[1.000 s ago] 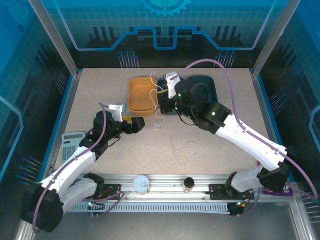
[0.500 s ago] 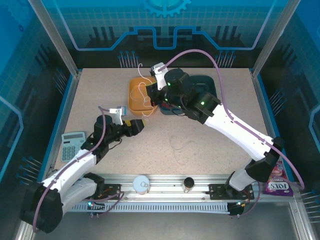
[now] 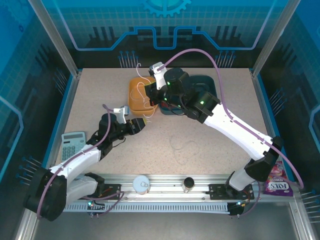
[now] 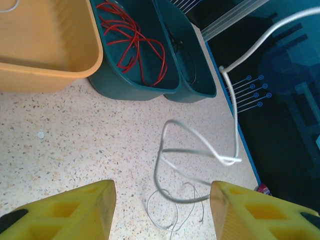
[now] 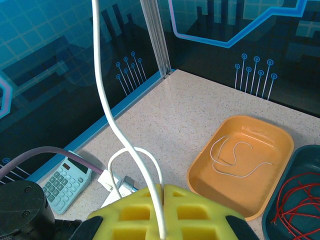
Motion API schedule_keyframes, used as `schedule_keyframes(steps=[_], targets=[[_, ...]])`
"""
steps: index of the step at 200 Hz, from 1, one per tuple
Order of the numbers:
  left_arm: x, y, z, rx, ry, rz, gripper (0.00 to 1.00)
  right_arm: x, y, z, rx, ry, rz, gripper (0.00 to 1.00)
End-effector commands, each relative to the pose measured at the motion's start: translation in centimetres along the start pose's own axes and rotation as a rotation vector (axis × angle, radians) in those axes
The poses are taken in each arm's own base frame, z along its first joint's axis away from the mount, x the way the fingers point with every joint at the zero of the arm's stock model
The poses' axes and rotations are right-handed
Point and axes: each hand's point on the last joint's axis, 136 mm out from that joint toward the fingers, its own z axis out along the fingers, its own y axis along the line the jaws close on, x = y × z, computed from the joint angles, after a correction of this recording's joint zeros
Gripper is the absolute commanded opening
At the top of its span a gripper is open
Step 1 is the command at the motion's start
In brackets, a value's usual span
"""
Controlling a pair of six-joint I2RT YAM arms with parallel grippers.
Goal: Untangle the cables
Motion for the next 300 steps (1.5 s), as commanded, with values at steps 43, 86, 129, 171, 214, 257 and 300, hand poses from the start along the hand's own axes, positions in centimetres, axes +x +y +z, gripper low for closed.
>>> schedule_keyframes(steps=[43,86,129,171,214,257,300], targets=[[0.9,-0.4,0.5,0.040,0.021,-0.011,0.56,-2.5,0.0,-0.6,-0.004,-0.060,0.006,0.04],[0.3,-0.6,0.8,0.047,0.001,-0.037,0.57,-2.2,0.2,-0.3,-0.015,-0.053,0.014,0.03],[-0.4,-1.1,1.2,0.092,-0.036,-0.098,0.56,-2.0,0.2,0.0,-0.018,-0.052,0.027,0.04],[-0.8,-1.4,1.9,0.124,-0.045,-0.140,0.50,-1.9,0.2,0.2,-0.020,-0.054,0.029,0.03],[0.8,0.3,2.3,0.068,0.000,-0.165,0.23,-2.6,-0.1,-0.2,0.003,-0.068,-0.006,0.01],[3.3,3.8,0.8,-0.095,0.034,-0.144,0.12,-4.6,-2.1,-1.6,0.104,-0.118,-0.071,0.00],[4.0,5.9,-1.5,-0.184,0.004,-0.128,0.13,-6.2,-4.2,-3.5,0.202,-0.167,-0.103,0.00]])
